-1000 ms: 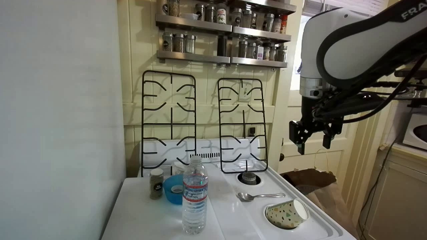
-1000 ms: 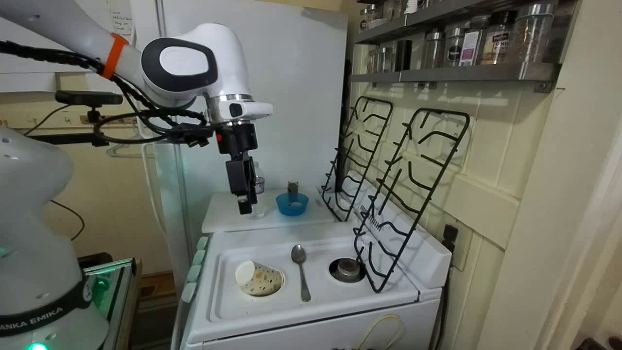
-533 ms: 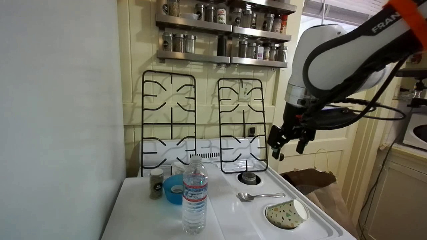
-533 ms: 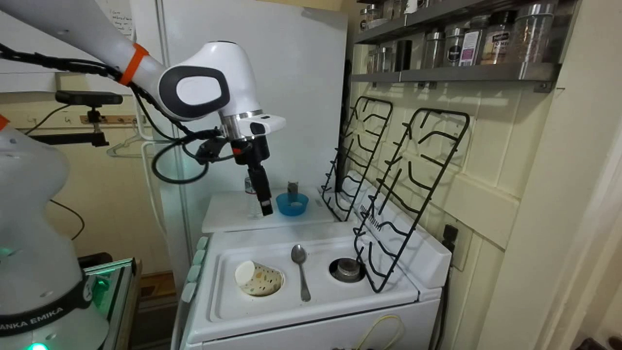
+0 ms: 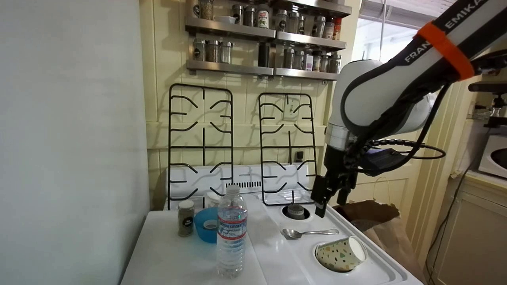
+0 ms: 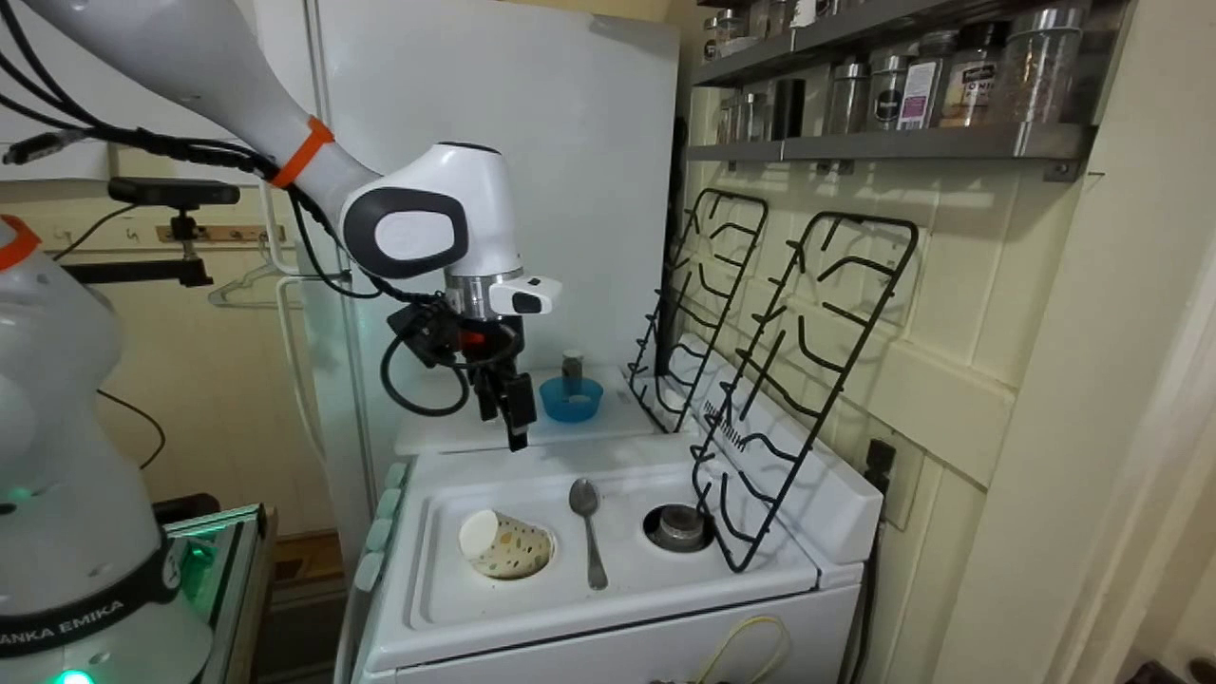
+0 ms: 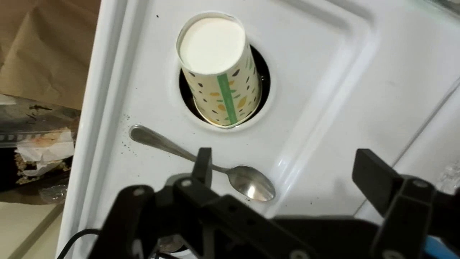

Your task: Place the paper cup on top of the plastic water bottle

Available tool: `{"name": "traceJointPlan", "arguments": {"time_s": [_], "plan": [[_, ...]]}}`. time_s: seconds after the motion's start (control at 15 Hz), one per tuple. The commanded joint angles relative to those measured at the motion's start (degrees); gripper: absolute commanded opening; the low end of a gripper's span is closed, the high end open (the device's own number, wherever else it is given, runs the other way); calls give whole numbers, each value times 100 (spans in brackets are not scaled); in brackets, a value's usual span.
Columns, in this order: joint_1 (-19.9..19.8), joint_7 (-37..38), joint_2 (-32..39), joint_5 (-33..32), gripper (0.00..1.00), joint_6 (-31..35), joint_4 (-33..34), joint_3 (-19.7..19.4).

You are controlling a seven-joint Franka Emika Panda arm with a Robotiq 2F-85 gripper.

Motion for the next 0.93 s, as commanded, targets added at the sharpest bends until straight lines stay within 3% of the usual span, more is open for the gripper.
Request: {"name": "traceJointPlan", "arguments": {"time_s": [0.0, 0.13, 0.2, 0.33, 0.6, 0.8, 0.87], "plan": [[-44, -20, -5, 39, 100, -11, 12, 53], [-103, 140, 46, -66, 100, -34, 24, 118], [-346, 673, 162, -417, 100, -225, 25, 318], [-508, 946, 264, -730, 100, -691, 15, 410], [-723, 1249, 616, -1051, 100, -1110, -13, 317], [-1018, 1793, 772, -1584, 100, -812, -13, 249], [-818, 1411, 679, -1250, 100, -970, -7, 218]]}}
